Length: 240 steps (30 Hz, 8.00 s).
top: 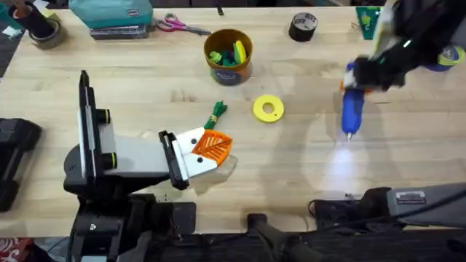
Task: Pick up the gripper from the table and insert it into the empty holder that is missing its gripper. Then pick up a screw, insert it into the mounting hole, and use the screwdriver to tighten it. Finally, clean up the table by picking up the vegetable and placing it into the bucket.
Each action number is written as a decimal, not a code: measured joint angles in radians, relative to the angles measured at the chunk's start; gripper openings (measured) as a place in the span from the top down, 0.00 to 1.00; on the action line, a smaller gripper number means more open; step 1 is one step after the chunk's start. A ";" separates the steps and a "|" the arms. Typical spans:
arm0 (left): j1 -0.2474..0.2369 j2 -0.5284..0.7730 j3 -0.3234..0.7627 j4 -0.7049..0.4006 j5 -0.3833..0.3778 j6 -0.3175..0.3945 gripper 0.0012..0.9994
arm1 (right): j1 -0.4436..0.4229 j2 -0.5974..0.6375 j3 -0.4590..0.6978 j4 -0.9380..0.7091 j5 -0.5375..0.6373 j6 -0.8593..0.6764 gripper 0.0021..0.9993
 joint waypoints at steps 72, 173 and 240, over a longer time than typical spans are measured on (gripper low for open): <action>0.000 0.000 0.000 0.000 0.000 0.000 1.00 | 0.541 -0.179 0.100 1.728 -0.967 0.484 0.98; 0.000 0.000 0.000 0.000 0.000 0.000 1.00 | 0.805 -0.144 -0.219 2.100 -1.184 0.520 0.98; 0.000 0.000 0.000 0.000 0.000 0.000 1.00 | 0.834 -0.084 -0.292 2.099 -1.181 0.429 0.98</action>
